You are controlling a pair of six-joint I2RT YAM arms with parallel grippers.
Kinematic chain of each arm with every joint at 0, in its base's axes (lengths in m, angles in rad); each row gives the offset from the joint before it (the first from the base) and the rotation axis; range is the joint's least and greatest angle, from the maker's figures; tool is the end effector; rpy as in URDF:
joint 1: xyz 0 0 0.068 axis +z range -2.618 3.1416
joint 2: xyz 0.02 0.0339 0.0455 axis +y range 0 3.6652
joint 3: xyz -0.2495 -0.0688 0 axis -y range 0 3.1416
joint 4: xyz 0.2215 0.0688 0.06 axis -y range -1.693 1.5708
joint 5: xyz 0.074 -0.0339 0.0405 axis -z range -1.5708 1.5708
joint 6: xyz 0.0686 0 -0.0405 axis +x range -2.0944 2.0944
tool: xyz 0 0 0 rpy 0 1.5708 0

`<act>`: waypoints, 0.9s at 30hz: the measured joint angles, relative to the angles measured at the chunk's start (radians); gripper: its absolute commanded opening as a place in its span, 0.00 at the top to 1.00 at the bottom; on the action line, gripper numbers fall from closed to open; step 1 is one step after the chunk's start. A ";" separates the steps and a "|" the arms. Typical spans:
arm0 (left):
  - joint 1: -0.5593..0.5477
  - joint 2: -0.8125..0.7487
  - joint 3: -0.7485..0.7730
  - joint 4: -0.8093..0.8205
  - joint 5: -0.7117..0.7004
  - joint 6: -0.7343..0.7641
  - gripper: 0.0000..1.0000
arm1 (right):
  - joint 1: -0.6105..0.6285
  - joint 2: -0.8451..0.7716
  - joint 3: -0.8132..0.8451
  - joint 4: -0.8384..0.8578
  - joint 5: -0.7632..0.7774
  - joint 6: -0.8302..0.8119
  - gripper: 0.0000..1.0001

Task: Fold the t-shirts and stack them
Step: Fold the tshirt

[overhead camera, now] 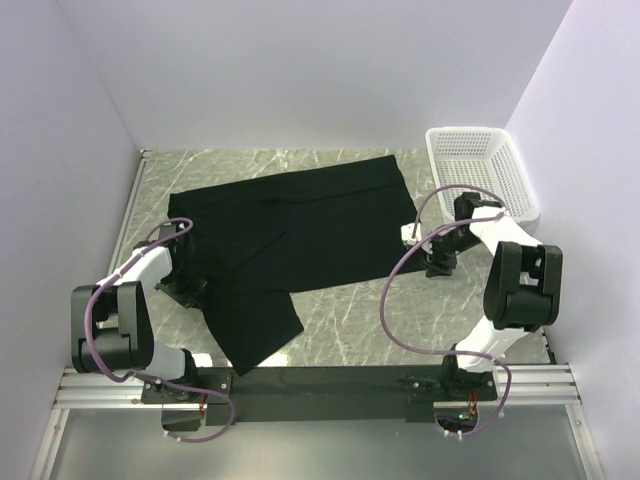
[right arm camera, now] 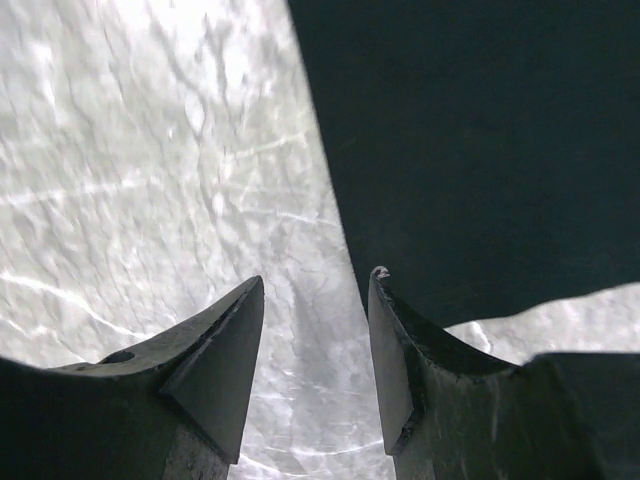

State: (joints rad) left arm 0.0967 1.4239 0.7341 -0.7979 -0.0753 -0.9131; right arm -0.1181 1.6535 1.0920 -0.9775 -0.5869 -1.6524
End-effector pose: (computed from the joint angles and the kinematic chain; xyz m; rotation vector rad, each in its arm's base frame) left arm 0.2029 0.0249 0.1237 -1.4722 2.6540 0.0548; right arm 0.2669 0.0066 0.1639 -1.8334 1.8834 0.4705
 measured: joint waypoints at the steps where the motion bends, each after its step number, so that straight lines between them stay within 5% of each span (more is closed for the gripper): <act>1: 0.000 -0.001 0.000 0.000 0.000 0.003 0.99 | 0.000 0.016 0.004 -0.008 0.013 -0.020 0.47; 17: 0.032 -0.037 -0.006 0.039 0.046 0.018 0.99 | 0.000 0.120 0.008 0.124 0.173 -0.042 0.48; 22: 0.051 -0.044 -0.016 0.047 0.061 0.022 0.99 | 0.009 0.120 0.006 0.164 0.184 -0.013 0.65; 27: 0.073 -0.054 -0.027 0.050 0.084 0.036 0.99 | 0.016 0.119 0.001 0.203 0.183 0.013 0.98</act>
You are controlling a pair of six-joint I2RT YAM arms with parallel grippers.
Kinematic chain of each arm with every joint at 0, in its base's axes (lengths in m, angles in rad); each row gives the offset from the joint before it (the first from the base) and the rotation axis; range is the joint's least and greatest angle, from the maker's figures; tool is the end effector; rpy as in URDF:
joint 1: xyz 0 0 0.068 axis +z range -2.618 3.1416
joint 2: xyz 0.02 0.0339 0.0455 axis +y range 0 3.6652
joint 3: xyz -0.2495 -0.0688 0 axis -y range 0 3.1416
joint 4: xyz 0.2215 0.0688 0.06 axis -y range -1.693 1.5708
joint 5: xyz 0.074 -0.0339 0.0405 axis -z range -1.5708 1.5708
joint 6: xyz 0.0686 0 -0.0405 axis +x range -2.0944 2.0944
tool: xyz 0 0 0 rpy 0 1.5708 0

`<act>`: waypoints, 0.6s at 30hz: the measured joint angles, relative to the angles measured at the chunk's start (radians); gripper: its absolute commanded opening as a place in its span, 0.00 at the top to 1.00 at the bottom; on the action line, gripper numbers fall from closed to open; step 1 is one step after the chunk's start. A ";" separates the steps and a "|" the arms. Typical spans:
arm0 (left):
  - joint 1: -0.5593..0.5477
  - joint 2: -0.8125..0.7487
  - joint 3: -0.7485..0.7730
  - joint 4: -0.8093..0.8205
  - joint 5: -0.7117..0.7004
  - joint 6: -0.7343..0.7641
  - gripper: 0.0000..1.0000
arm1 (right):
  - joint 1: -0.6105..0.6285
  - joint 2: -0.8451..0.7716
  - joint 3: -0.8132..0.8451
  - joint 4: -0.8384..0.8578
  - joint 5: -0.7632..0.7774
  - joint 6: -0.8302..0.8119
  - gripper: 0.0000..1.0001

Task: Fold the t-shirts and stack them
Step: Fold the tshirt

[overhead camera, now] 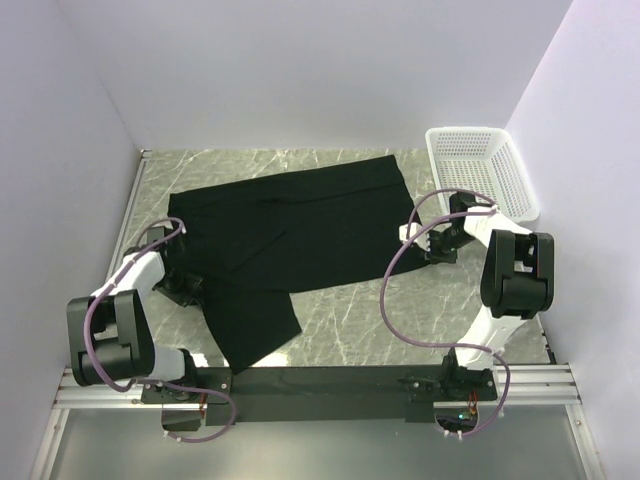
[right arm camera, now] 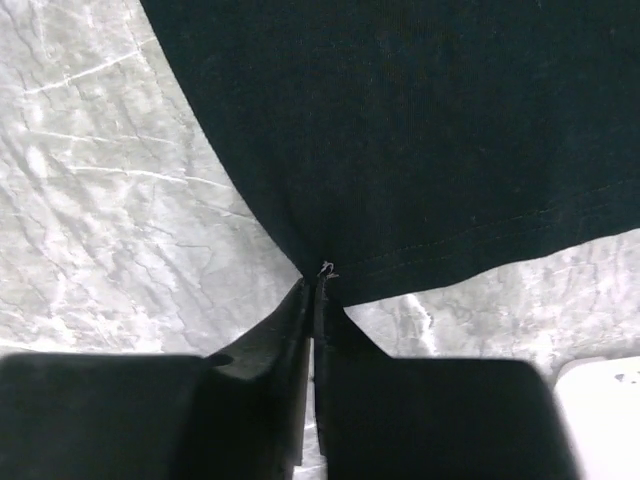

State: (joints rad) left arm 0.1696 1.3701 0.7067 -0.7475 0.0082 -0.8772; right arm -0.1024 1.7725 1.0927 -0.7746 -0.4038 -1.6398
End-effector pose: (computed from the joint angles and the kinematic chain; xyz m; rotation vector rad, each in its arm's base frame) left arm 0.2016 0.0340 0.1281 -1.4951 2.5928 -0.0946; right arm 0.2971 -0.0034 0.1292 -1.9346 1.9532 0.2398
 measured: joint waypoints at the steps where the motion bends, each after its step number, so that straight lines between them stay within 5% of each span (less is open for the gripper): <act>1: 0.004 -0.002 0.000 -0.001 0.004 0.001 0.99 | 0.000 -0.003 -0.002 0.005 -0.001 0.004 1.00; 18: 0.116 -0.106 0.018 -0.062 0.104 0.070 0.99 | -0.055 -0.123 0.061 -0.084 -0.178 0.161 1.00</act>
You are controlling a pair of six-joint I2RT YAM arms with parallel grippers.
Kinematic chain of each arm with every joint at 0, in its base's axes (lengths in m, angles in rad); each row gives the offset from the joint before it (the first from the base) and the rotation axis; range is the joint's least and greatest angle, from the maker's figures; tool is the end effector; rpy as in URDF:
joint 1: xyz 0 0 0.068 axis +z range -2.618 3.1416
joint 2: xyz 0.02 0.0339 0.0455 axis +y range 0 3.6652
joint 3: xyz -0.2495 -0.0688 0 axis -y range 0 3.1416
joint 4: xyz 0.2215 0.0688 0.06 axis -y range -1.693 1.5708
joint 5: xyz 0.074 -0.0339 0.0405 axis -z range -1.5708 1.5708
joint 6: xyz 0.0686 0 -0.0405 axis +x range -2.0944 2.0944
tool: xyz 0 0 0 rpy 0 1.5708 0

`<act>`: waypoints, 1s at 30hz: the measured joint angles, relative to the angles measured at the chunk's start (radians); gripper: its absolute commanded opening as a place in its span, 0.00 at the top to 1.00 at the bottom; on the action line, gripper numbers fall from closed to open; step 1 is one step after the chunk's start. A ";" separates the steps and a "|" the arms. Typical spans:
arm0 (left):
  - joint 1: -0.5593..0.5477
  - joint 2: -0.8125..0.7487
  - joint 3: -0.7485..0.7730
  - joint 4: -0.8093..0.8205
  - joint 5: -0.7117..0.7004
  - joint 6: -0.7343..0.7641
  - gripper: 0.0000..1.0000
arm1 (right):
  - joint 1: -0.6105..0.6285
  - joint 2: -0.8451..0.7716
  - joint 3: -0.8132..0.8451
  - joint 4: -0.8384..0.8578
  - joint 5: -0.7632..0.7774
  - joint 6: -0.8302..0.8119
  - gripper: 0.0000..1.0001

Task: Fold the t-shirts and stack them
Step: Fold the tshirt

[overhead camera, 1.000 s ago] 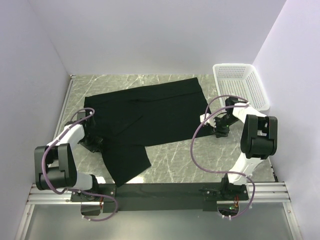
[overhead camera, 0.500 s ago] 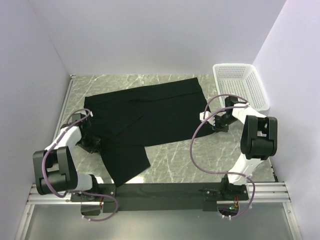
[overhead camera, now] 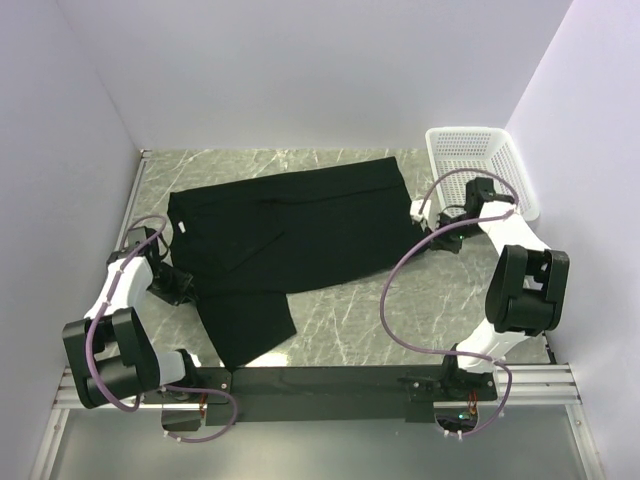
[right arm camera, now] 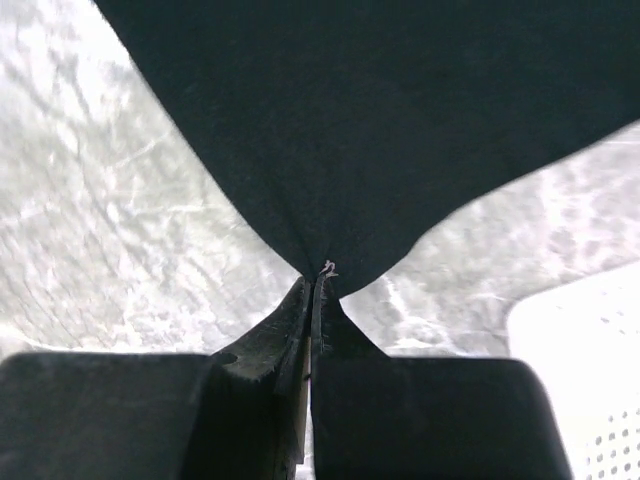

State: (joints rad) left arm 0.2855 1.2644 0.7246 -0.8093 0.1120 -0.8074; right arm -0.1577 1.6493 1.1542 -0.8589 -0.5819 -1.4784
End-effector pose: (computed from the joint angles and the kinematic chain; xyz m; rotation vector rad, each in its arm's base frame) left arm 0.1910 0.0481 0.1503 -1.5154 2.5269 -0.2442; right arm 0.2935 -0.0085 0.1816 -1.6329 1.9667 0.3201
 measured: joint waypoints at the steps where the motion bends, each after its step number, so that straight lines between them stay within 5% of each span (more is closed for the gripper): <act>1: 0.002 0.000 0.001 -0.001 0.005 0.002 0.99 | 0.000 0.000 0.014 -0.001 -0.008 0.019 1.00; 14: 0.083 -0.048 0.050 -0.045 0.026 0.041 0.99 | 0.000 0.056 0.185 0.041 -0.085 0.264 1.00; 30: 0.114 0.023 0.183 -0.052 0.097 0.055 0.99 | 0.016 0.104 0.202 0.130 -0.083 0.447 1.00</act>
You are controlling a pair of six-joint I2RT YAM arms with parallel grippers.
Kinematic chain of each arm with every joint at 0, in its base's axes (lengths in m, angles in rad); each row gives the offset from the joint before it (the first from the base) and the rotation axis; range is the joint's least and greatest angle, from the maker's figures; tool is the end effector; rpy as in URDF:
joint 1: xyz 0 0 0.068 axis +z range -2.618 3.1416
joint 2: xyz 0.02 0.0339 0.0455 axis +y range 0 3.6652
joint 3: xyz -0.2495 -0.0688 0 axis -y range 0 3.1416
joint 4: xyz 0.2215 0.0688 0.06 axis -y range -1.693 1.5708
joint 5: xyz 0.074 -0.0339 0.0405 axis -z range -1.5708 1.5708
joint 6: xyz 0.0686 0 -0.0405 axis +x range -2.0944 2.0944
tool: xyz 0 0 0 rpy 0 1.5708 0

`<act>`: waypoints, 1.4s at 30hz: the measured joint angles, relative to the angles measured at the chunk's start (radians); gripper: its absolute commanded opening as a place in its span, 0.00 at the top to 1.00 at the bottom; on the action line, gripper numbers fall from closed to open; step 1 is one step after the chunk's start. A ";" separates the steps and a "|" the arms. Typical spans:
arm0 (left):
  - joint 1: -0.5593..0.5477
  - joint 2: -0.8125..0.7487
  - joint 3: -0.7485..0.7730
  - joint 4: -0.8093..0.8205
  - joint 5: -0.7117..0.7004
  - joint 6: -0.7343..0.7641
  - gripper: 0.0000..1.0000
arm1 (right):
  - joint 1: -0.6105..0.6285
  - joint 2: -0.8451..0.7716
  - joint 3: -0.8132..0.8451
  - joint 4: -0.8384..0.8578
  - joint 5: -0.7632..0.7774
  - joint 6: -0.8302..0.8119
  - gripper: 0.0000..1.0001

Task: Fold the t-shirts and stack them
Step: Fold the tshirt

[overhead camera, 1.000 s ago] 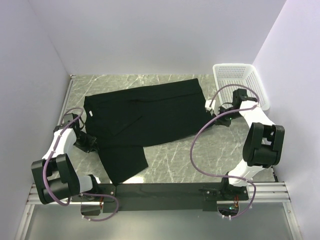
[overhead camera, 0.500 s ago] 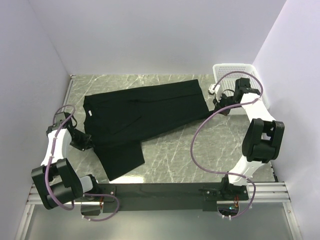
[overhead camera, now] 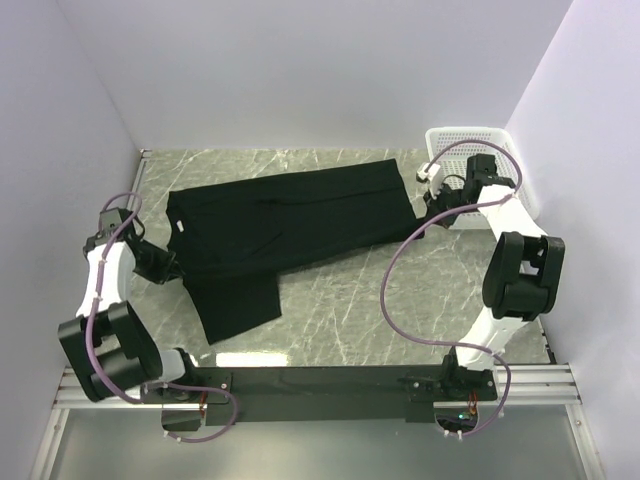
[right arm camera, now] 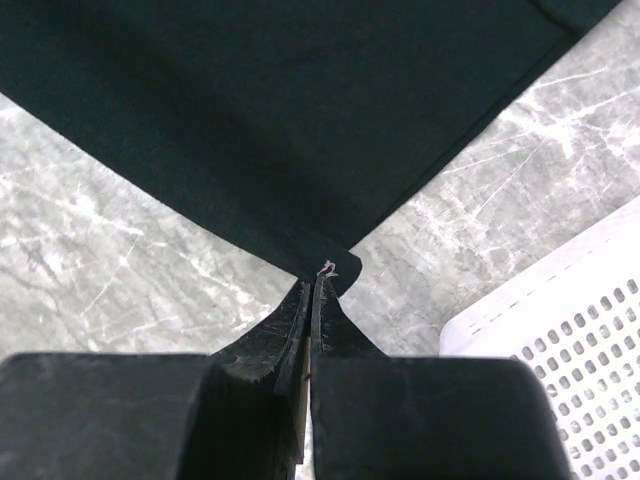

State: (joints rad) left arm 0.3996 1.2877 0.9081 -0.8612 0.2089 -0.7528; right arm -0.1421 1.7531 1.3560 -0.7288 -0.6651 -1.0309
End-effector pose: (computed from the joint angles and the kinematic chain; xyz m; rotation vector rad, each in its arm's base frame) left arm 0.2119 0.0740 0.1932 -1.5005 2.4000 -0.3748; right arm 0.3503 -0.0073 0.2130 -1.1952 2.0760 0.3880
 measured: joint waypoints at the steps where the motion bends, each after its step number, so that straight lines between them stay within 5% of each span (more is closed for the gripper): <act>1: 0.000 0.015 0.011 0.009 0.007 0.000 0.99 | 0.003 0.004 0.000 0.010 0.006 0.014 1.00; 20: 0.001 0.262 0.235 0.085 0.085 -0.003 0.99 | 0.078 0.098 0.057 0.207 0.153 0.278 1.00; 42: 0.001 0.460 0.383 0.096 0.091 0.000 0.99 | 0.138 0.264 0.217 0.275 0.266 0.387 1.00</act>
State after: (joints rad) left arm 0.4007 1.7481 1.2907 -0.7650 0.2996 -0.7528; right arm -0.0044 2.0174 1.5726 -0.4534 -0.3988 -0.6437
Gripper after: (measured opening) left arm 0.015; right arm 0.010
